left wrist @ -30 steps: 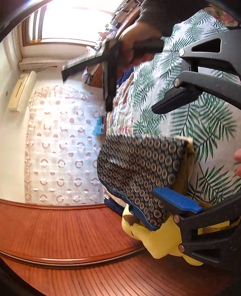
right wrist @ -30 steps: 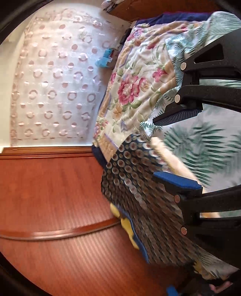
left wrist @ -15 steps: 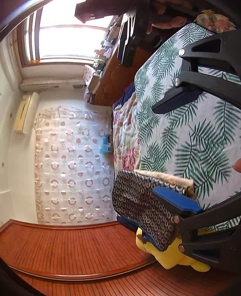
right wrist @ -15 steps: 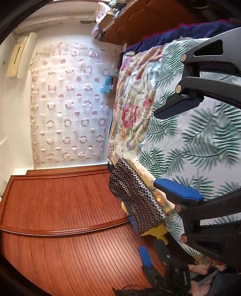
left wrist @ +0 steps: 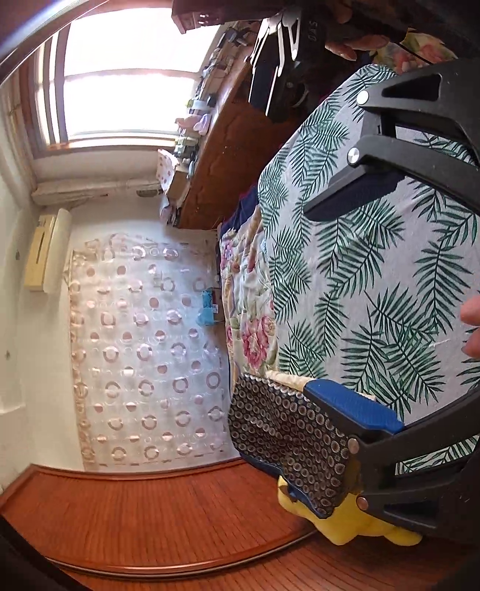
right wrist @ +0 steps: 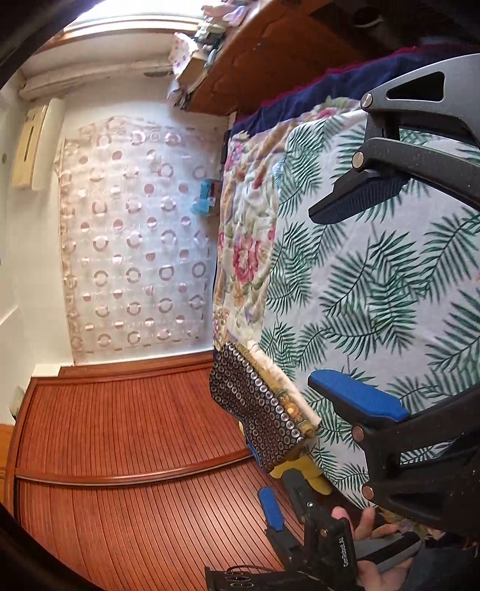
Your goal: Fold small clothes
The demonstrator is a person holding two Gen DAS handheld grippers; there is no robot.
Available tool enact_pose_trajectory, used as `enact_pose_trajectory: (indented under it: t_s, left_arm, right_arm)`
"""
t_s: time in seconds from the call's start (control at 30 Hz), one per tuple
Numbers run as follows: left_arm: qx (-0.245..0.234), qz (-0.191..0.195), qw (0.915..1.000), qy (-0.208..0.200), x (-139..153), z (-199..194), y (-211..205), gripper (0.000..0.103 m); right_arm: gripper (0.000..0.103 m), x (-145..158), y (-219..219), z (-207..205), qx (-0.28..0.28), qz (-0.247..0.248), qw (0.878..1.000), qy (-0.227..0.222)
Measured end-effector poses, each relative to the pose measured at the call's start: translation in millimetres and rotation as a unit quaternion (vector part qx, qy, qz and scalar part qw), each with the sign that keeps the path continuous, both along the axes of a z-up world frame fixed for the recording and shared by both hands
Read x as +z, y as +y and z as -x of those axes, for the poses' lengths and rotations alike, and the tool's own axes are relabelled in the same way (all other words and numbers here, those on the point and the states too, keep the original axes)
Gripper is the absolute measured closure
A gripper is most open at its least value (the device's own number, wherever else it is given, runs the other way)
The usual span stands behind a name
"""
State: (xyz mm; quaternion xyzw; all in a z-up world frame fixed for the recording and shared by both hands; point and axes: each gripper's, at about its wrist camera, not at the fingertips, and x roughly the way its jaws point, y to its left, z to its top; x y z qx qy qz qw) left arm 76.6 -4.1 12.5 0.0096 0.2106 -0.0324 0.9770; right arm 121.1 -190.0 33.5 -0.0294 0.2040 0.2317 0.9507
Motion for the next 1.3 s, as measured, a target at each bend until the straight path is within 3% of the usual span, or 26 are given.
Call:
enact_pose_trajectory:
  t_s: [0.17,0.33,0.77,1.07,1.3]
  left_arm:
    - [-0.016,0.004,0.9999,-0.002,10,6,-13,0.014]
    - [0.003,-0.011,0.9999,-0.012,24,12,-27,0.014]
    - [0.004,0.022,0.9992,-0.034,54,38,-27,0.014]
    - [0.039,0.0,0.9977,-0.054,60,57,-17,0.014]
    - [0.044,0.007,0.9976,-0.052,57,56,-12,0.014]
  right_arm:
    - [0.02,8,-6,18,-0.02,-0.004,1.0,0.0]
    - [0.02,21,-8,40,-0.034,-0.02,0.999,-0.018]
    - [0.02,45,10,109,-0.038,-0.034,0.996,-0.073]
    - [0.02,34,15,113,-0.052,-0.036,0.994,-0.085]
    - [0.02,33,7,109,-0.057,-0.034,0.994,-0.084]
